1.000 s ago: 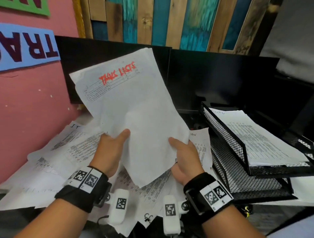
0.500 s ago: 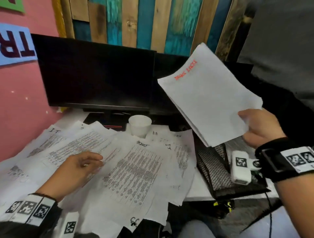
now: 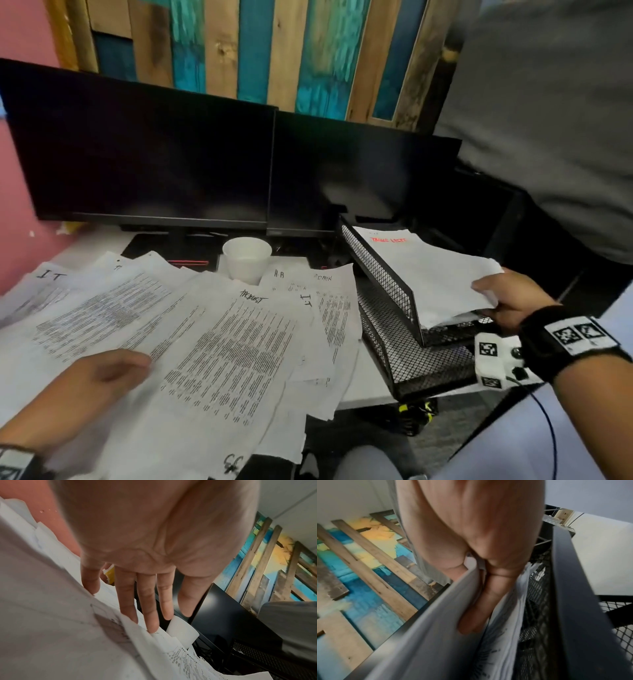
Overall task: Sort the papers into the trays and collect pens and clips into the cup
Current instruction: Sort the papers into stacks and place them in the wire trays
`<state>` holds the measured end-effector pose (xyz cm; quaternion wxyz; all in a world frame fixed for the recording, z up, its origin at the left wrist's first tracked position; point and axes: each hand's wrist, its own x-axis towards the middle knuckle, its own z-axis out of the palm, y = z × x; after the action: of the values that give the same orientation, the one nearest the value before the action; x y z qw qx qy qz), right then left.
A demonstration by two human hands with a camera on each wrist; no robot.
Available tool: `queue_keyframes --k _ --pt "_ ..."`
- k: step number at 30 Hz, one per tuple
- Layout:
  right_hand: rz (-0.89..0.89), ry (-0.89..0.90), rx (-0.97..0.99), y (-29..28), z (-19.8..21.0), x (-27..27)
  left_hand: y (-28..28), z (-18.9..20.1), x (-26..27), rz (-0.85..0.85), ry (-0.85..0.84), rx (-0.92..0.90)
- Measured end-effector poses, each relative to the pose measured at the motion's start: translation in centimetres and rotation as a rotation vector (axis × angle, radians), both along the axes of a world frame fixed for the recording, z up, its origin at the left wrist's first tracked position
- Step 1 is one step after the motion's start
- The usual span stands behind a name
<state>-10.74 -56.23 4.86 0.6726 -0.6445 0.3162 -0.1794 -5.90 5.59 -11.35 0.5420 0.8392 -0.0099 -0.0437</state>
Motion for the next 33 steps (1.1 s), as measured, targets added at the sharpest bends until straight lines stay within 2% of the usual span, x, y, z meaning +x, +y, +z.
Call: queue_keyframes --k 4,7,10,14,17,20,23,28,33 --pt "0.028 0.02 -0.081 2.3 0.9 0.7 -0.1 0.0 -0.1 0.011 0.009 -0.024" --pt "-0.106 0.043 -0.353 3.9 2.8 1.1 -0.2 -0.1 -0.2 0.029 0.013 -0.049" --pt "-0.114 -0.098 -0.546 5.8 4.7 1.1 -0.3 -0.1 -0.3 0.018 0.01 -0.04" --pt "0.022 -0.231 -0.567 10.6 6.9 1.0 0.0 0.0 -0.4 -0.02 0.0 -0.037" --pt "0.218 -0.311 -0.437 14.9 6.9 1.3 -0.4 0.0 -0.5 0.006 -0.01 -0.063" --pt "0.386 -0.212 -0.298 18.5 4.0 2.4 -0.8 0.1 -0.6 0.044 -0.005 -0.069" --pt "0.476 -0.003 -0.248 21.0 -0.5 3.4 -1.1 0.3 -0.9 0.045 0.001 -0.075" --pt "0.424 0.2 -0.254 22.6 -6.0 4.5 -1.5 0.9 -1.4 0.07 0.011 -0.069" --pt "0.368 0.201 -0.189 23.5 -8.4 5.1 -1.3 0.5 -1.5 0.06 0.002 -0.067"
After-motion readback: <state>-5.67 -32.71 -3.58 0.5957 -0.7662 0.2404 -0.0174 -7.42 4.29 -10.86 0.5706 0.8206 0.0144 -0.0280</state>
